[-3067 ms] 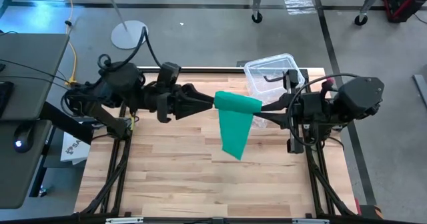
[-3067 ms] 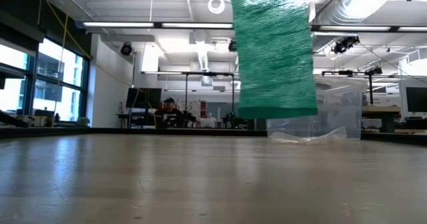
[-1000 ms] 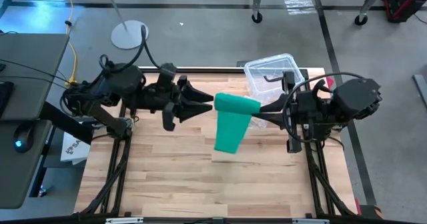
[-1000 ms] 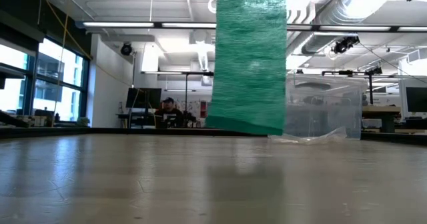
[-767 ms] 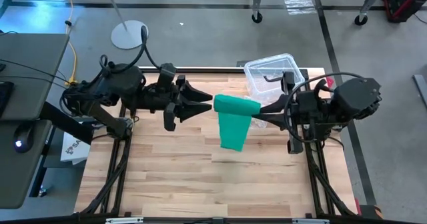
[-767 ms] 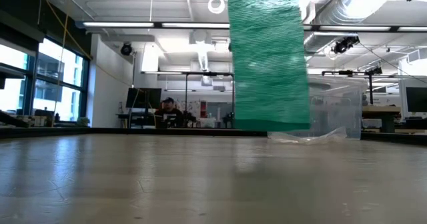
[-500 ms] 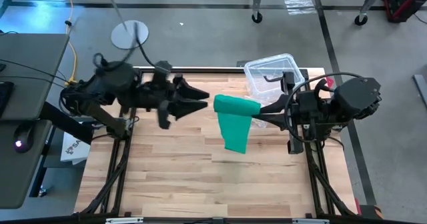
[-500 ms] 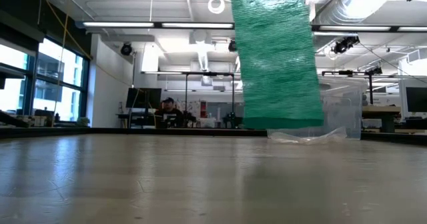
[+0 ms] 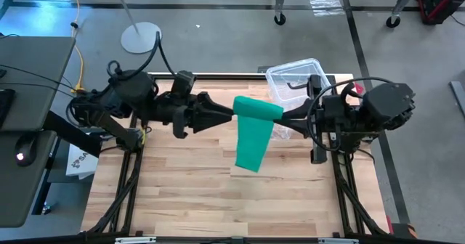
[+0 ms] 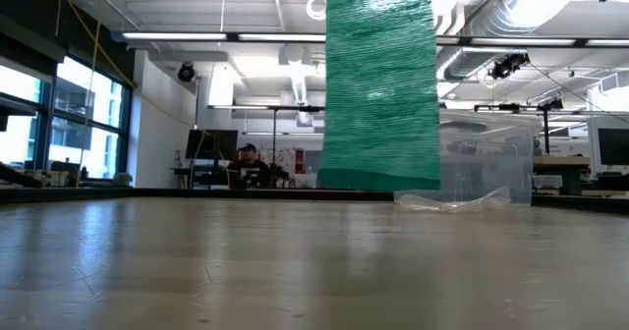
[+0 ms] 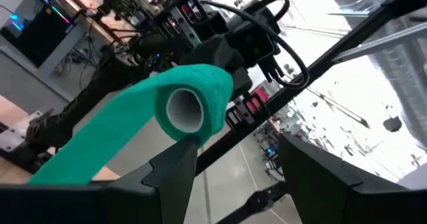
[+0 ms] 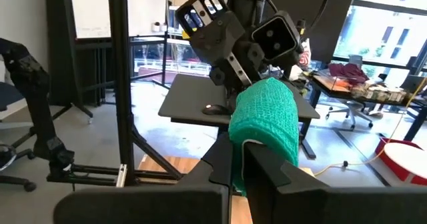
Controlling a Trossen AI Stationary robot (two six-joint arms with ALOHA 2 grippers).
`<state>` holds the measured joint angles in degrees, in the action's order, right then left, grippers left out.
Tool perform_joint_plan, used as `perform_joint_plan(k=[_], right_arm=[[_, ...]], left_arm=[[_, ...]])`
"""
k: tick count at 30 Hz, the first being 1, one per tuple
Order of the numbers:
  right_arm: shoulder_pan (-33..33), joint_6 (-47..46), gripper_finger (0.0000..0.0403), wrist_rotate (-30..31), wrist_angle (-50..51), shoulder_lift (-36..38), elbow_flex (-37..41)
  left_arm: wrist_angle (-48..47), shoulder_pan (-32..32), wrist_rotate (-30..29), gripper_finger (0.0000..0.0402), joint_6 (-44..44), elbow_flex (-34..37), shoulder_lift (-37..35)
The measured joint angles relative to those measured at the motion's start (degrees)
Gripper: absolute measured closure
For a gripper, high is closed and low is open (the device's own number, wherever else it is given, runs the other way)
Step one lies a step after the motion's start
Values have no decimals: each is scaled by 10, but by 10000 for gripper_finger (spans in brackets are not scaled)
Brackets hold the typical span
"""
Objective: Roll bandage
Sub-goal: Roll the green bandage
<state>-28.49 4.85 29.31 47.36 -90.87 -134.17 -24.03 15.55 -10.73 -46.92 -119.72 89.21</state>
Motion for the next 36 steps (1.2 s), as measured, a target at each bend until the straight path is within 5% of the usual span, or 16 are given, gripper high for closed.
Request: perform_joint_plan(k=[36], right_arm=[[0,-10,391,-24,15,-1,0]], left_arm=[[-10,-21,4,195,-25,0,10]])
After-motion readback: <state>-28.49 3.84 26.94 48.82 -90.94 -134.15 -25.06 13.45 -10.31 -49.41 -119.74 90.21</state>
